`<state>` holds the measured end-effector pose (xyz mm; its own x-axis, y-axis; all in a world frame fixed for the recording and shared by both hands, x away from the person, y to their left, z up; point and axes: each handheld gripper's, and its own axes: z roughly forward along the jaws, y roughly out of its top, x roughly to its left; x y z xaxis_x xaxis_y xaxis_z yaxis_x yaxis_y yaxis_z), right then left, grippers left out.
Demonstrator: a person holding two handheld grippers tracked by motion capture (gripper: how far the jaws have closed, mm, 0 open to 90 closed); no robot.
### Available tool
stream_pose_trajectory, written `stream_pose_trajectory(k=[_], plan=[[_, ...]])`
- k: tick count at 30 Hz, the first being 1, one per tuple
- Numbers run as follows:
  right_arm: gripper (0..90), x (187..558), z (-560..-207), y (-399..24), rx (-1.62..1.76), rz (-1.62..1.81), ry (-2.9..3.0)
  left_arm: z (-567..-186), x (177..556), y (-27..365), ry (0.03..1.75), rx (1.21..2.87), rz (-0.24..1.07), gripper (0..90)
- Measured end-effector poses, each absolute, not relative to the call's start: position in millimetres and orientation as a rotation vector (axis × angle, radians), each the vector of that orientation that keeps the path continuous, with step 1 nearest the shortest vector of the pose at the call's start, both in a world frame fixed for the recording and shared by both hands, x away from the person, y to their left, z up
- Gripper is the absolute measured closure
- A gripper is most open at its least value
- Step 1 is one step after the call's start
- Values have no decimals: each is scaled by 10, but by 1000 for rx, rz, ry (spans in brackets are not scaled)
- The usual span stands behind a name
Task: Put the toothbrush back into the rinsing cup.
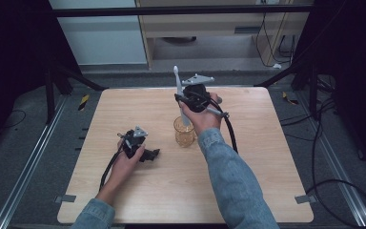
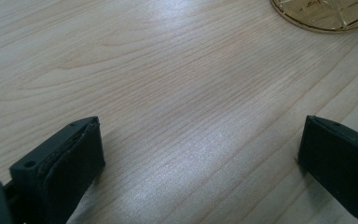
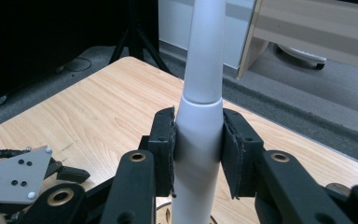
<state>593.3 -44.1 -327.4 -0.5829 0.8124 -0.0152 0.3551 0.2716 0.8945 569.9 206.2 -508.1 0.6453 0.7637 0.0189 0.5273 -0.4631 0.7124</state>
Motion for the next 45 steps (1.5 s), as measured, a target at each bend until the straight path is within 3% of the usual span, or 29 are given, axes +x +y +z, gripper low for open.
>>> stream_pose_trajectory(k=[45], plan=[[674, 6003, -3782, -395, 1104, 1199, 2132, -5080, 5699, 2063, 999, 2177, 442, 0]])
